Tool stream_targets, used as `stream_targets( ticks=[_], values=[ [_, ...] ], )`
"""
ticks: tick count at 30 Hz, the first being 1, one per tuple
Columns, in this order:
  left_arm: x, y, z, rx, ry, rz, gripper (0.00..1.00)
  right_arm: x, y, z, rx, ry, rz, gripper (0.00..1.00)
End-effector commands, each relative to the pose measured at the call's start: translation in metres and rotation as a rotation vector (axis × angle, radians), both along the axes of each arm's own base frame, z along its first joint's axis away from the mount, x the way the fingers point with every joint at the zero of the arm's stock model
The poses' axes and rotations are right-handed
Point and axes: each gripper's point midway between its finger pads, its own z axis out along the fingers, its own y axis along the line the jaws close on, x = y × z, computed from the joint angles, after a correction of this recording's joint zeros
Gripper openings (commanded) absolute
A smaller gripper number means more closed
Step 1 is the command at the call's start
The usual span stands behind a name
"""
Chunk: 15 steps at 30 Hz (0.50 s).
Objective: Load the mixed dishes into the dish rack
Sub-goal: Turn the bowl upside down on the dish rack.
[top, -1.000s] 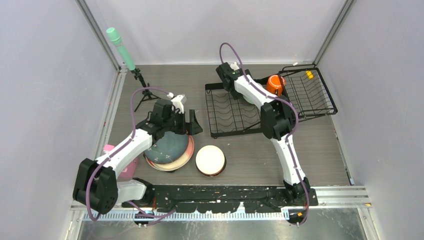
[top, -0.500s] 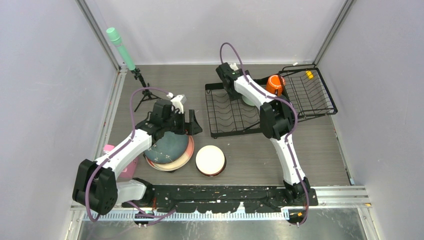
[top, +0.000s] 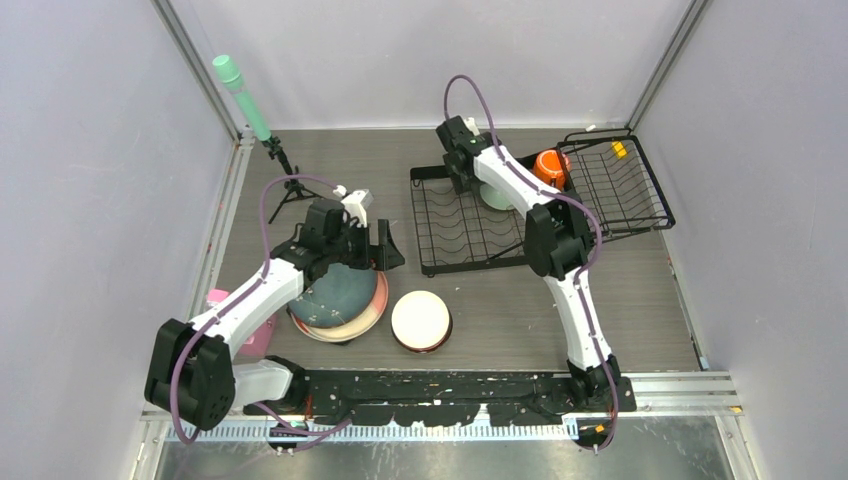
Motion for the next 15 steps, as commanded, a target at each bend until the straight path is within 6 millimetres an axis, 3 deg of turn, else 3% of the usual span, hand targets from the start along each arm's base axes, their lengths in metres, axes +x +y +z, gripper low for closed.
stream_targets(
  ticks=[1, 4, 6, 7, 8, 9, 10, 11, 12, 13, 15],
  values=[
    [0.000, -0.005, 0.028, -0.037, -0.061, -0.028, 0.87, 0.001, 0.012, 0.075, 0.146, -0.146, 0.012, 0.94],
    [-0.006, -0.005, 0.027, -0.035, -0.054, -0.030, 0.87, -0.006, 0.016, 0.095, 0.216, -0.189, 0.023, 0.94],
    [-0.011, -0.006, 0.025, -0.033, -0.046, -0.032, 0.87, -0.018, 0.016, 0.095, 0.250, -0.180, 0.032, 0.94],
    [-0.014, -0.006, 0.024, -0.031, -0.038, -0.031, 0.87, -0.023, 0.015, 0.108, 0.280, -0.201, 0.028, 0.94],
    [-0.016, -0.007, 0.022, -0.027, -0.033, -0.031, 0.86, -0.031, 0.017, 0.102, 0.300, -0.176, 0.035, 0.94],
    [-0.019, -0.007, 0.021, -0.021, -0.031, -0.030, 0.87, -0.037, 0.018, 0.112, 0.336, -0.188, 0.034, 0.94],
    [-0.021, -0.006, 0.020, -0.014, -0.026, -0.027, 0.87, -0.045, 0.022, 0.102, 0.365, -0.155, 0.049, 0.94],
    [-0.024, -0.006, 0.019, -0.009, -0.019, -0.028, 0.87, -0.051, 0.023, 0.112, 0.404, -0.171, 0.044, 0.93],
    [-0.025, -0.006, 0.019, -0.008, -0.017, -0.029, 0.87, -0.059, 0.027, 0.104, 0.434, -0.145, 0.054, 0.93],
    [-0.026, -0.006, 0.019, -0.008, -0.017, -0.028, 0.87, -0.065, 0.028, 0.114, 0.475, -0.160, 0.047, 0.93],
    [-0.028, -0.005, 0.018, -0.004, -0.009, -0.028, 0.87, -0.079, 0.031, 0.114, 0.533, -0.154, 0.049, 0.92]
  ],
)
